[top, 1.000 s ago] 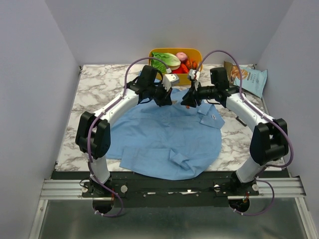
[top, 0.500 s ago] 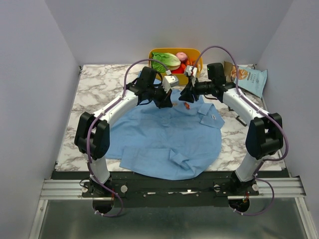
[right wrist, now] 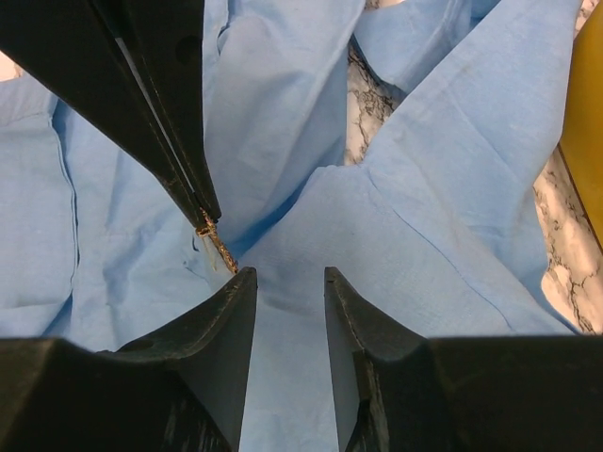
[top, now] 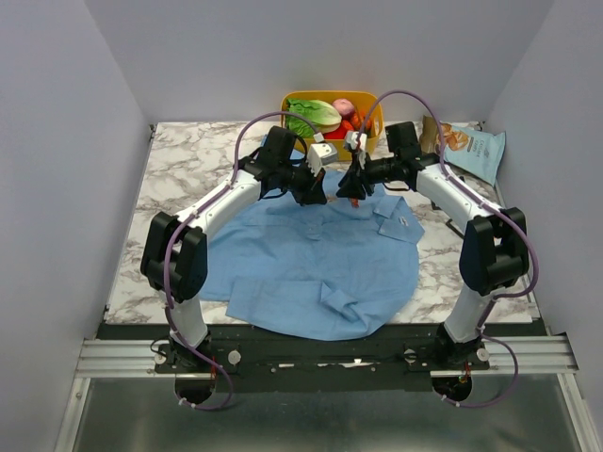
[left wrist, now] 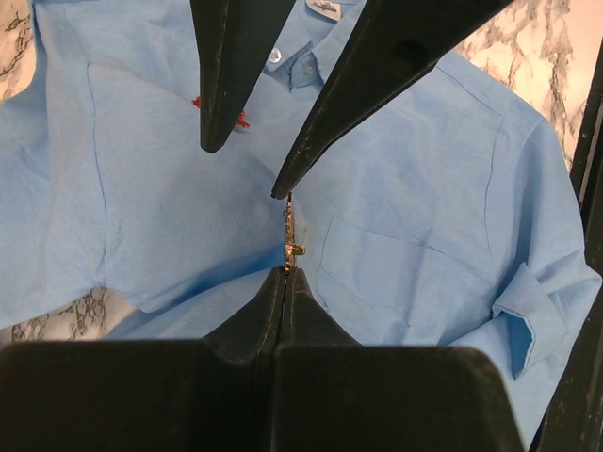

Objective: Remove the brooch from the garment
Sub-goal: Remove the brooch from the clothes.

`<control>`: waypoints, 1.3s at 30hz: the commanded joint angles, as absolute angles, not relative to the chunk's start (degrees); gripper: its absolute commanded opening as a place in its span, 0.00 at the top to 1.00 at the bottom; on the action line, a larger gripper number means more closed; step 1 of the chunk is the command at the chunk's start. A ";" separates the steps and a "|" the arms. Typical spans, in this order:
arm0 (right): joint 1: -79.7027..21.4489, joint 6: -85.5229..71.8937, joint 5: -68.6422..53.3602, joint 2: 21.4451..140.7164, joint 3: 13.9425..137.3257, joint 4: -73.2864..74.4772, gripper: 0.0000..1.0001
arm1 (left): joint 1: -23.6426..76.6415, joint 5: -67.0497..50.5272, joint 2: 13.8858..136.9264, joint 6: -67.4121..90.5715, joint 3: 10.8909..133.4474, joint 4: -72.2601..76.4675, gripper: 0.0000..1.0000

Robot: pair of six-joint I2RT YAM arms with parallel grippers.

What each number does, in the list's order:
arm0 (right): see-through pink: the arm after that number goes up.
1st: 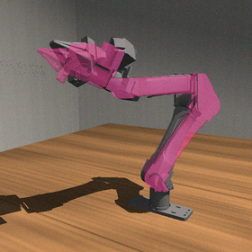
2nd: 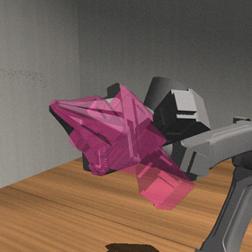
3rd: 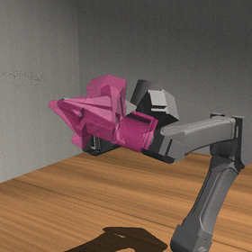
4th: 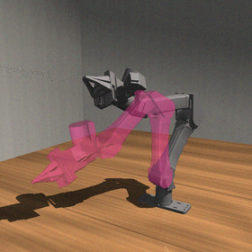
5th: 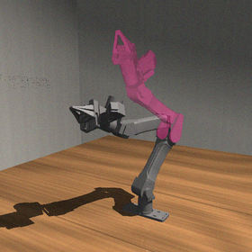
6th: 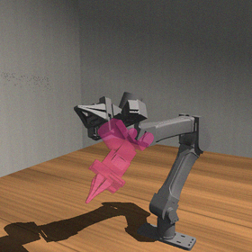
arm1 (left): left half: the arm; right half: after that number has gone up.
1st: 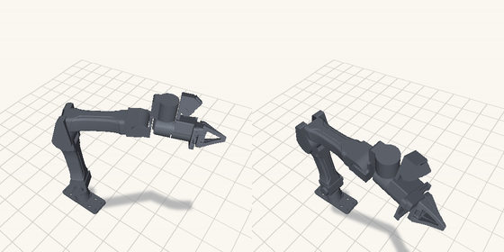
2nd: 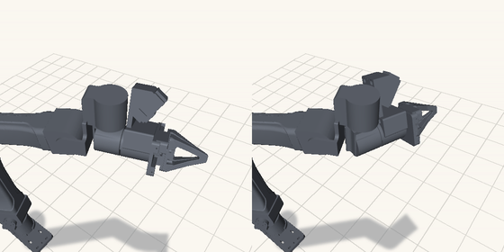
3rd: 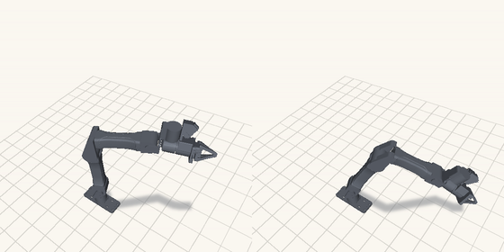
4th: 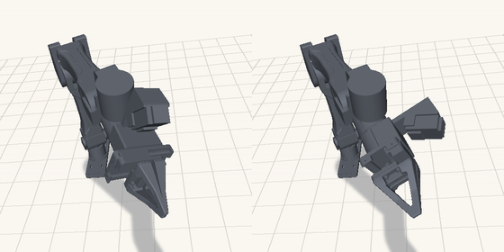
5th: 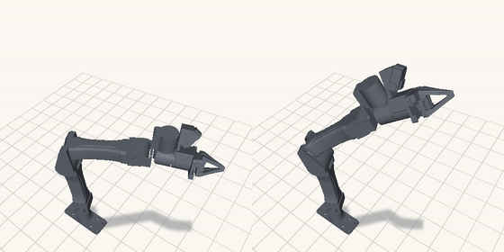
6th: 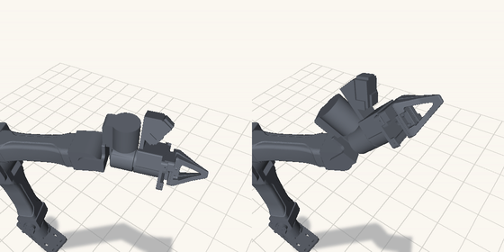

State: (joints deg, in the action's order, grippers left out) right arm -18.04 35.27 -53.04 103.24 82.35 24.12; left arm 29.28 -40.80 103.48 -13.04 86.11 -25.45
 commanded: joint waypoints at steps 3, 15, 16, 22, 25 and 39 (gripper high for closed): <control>-18.63 37.44 -56.87 103.80 84.11 27.51 0.54 | 29.44 -42.63 102.83 -12.48 87.10 -24.00 1.00; -18.54 34.54 -53.08 100.28 80.95 21.97 0.36 | 29.44 -42.19 103.10 -12.13 86.40 -23.20 1.00; -18.54 34.45 -52.65 100.20 80.95 21.89 0.36 | 29.44 -42.27 103.18 -12.13 86.31 -23.20 1.00; -17.84 30.41 -51.15 98.88 80.68 18.28 0.37 | 29.44 -42.63 102.48 -11.60 85.08 -22.32 1.00; -16.79 28.66 -54.55 98.96 81.21 18.19 0.40 | 29.44 -42.54 102.48 -11.60 85.17 -22.41 1.00; -15.21 32.78 -69.44 105.73 87.45 31.29 0.53 | 29.44 -44.91 101.87 -10.64 84.99 -22.15 1.00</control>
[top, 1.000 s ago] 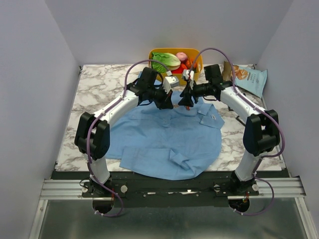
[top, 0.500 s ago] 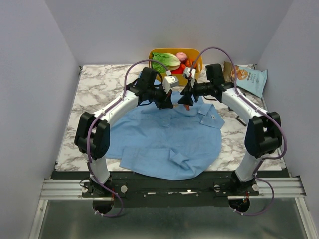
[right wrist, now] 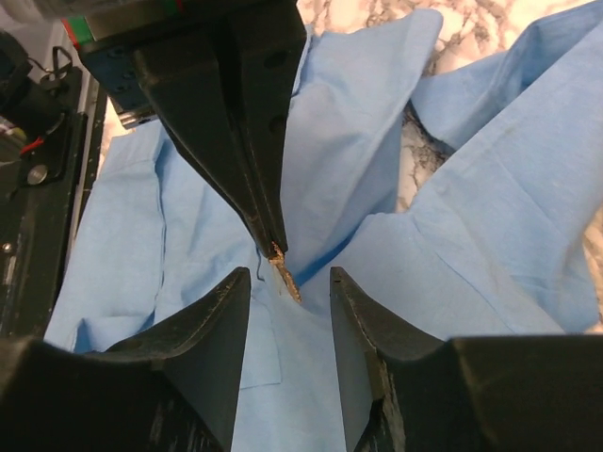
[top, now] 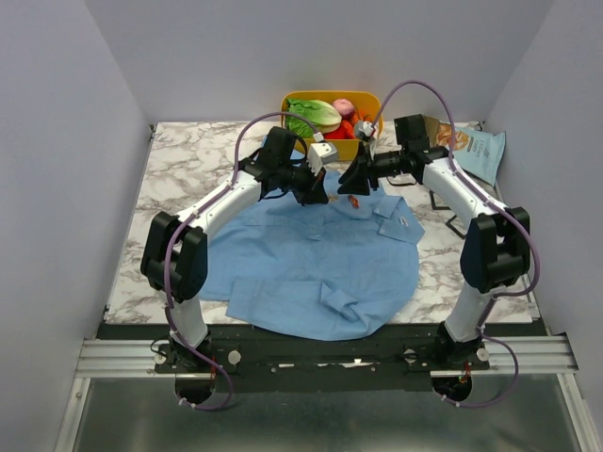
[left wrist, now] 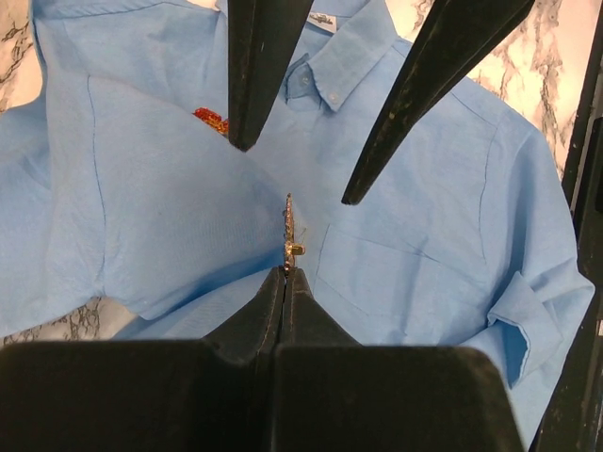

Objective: Remove the brooch from the garment
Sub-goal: Remove the brooch from the clothes.

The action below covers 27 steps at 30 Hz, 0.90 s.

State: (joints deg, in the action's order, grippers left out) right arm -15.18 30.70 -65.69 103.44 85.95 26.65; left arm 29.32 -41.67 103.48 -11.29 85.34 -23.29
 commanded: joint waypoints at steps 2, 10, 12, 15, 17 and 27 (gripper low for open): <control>-15.21 33.05 -68.73 106.08 87.45 31.29 0.53 | 29.44 -45.61 101.78 -10.46 85.08 -22.24 1.00; -15.21 33.66 -67.77 107.40 87.36 31.64 0.52 | 29.44 -46.67 102.04 -10.02 85.34 -22.24 1.00; -15.12 33.75 -67.68 107.66 87.54 31.73 0.52 | 29.44 -46.76 102.04 -10.11 85.25 -22.32 1.00; -15.12 33.84 -67.06 107.93 87.63 31.64 0.52 | 29.44 -47.20 101.87 -10.19 85.08 -22.32 1.00; -15.20 33.84 -66.97 108.10 87.71 31.73 0.53 | 29.44 -47.29 101.87 -10.19 84.99 -22.24 1.00; -15.21 37.18 -67.94 109.16 88.77 35.68 0.62 | 29.44 -46.76 102.13 -10.02 85.25 -21.97 1.00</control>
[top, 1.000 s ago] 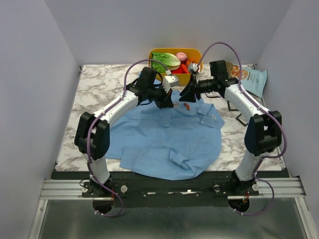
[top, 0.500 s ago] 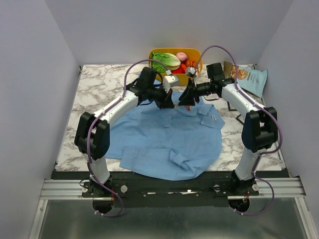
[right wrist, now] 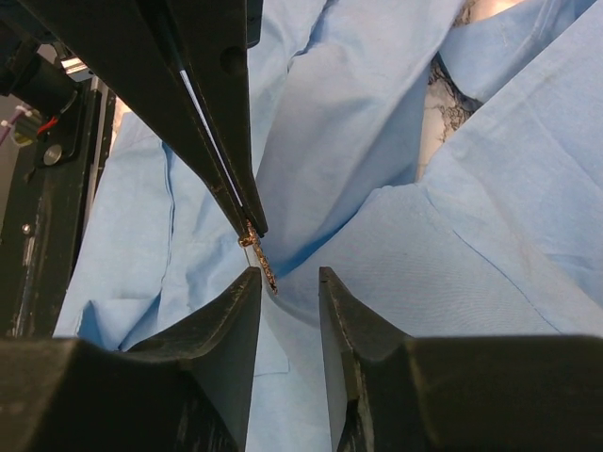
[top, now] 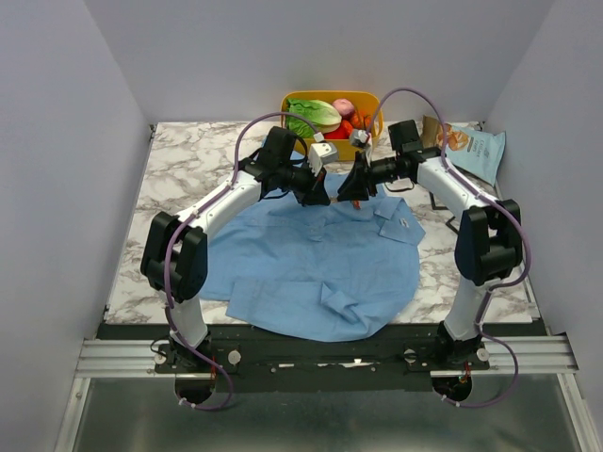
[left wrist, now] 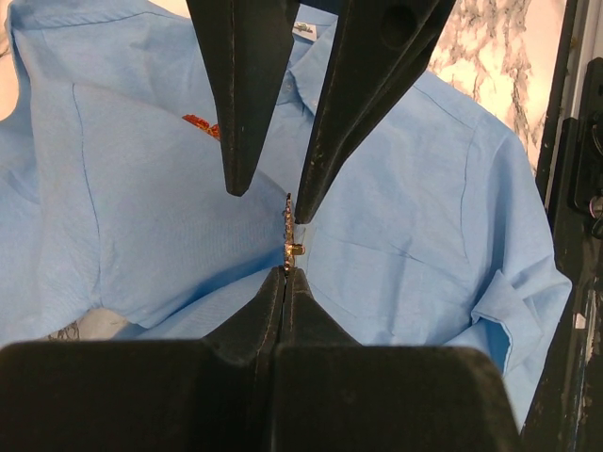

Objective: Remove the brooch from the garment
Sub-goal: Remove the brooch from the clothes.

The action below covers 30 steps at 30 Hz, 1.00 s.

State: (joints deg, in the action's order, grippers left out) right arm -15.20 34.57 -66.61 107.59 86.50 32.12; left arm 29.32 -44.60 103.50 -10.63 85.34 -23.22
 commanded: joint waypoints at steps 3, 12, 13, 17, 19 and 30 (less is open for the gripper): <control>-15.21 37.88 -68.20 109.42 89.21 36.73 0.64 | 29.44 -46.49 102.22 -10.02 85.17 -21.89 1.00; -15.12 39.02 -69.87 109.78 90.26 38.67 0.99 | 29.44 -46.23 102.74 -9.49 85.25 -21.62 1.00; -15.20 39.02 -69.79 109.69 90.26 38.58 0.99 | 29.44 -46.23 102.83 -9.49 85.25 -21.62 0.99; -15.12 38.59 -68.30 109.16 90.00 37.71 0.99 | 29.44 -45.45 103.10 -9.32 85.43 -21.71 0.91; -15.12 37.10 -66.72 108.46 89.39 36.39 0.99 | 29.44 -44.74 103.36 -9.58 85.69 -22.06 0.76; -15.29 34.10 -53.53 104.33 86.23 32.69 0.99 | 29.27 -39.20 105.29 -12.83 84.99 -23.29 0.39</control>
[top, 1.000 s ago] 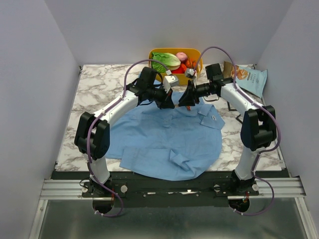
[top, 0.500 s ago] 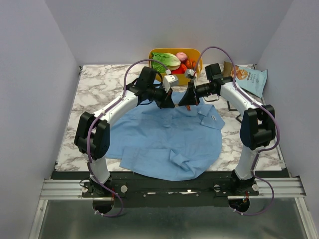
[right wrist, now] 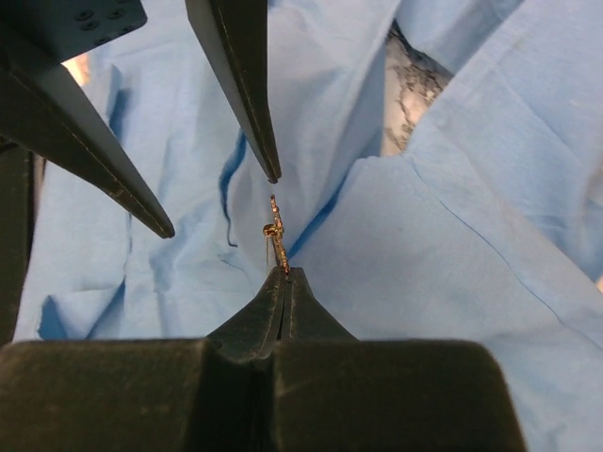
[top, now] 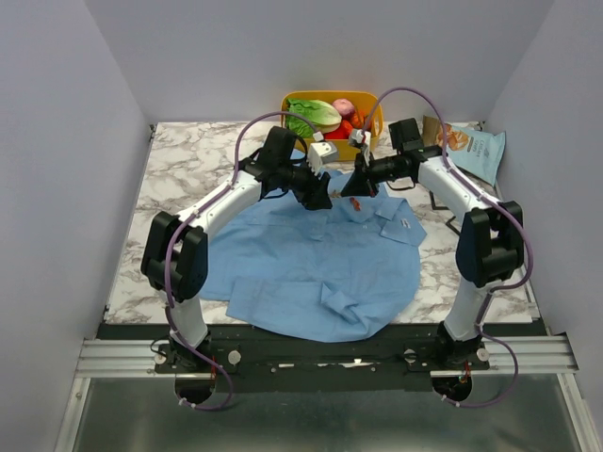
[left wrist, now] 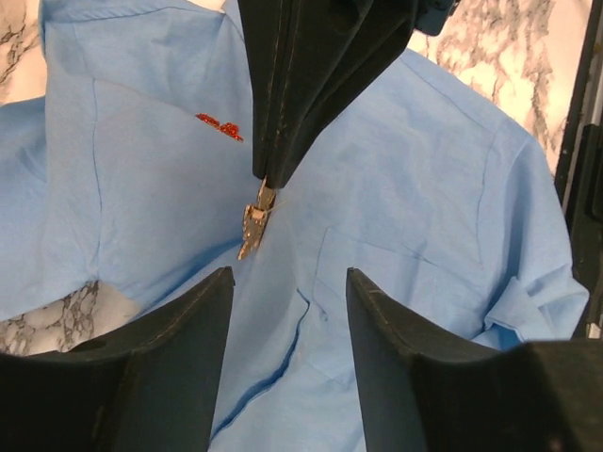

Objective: Remove the brooch from the garment
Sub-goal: Remove the brooch from the clothes.

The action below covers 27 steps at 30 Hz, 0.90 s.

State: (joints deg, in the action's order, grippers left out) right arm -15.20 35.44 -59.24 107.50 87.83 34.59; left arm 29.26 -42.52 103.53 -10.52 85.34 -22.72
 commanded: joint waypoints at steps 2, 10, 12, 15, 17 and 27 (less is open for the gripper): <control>-15.29 34.01 -52.56 103.71 85.70 32.61 0.99 | 29.27 -38.06 106.08 -13.53 84.90 -23.29 0.38; -16.70 32.26 -48.70 103.27 85.08 32.52 0.99 | 30.14 -32.88 109.95 -14.94 84.46 -21.62 0.38; -16.96 31.38 -47.20 103.18 85.52 32.35 0.99 | 30.41 -32.00 110.21 -15.20 84.20 -21.62 0.38; -17.66 29.80 -43.78 103.01 85.87 31.73 0.99 | 30.59 -31.82 110.21 -15.47 83.50 -21.27 0.45; -18.19 29.36 -40.98 103.01 86.13 31.64 0.99 | 30.59 -31.82 110.04 -15.56 83.15 -21.01 0.60; -21.62 29.18 -25.41 103.36 87.54 33.40 0.99 | 30.59 -30.68 108.11 -13.89 82.26 -19.60 1.00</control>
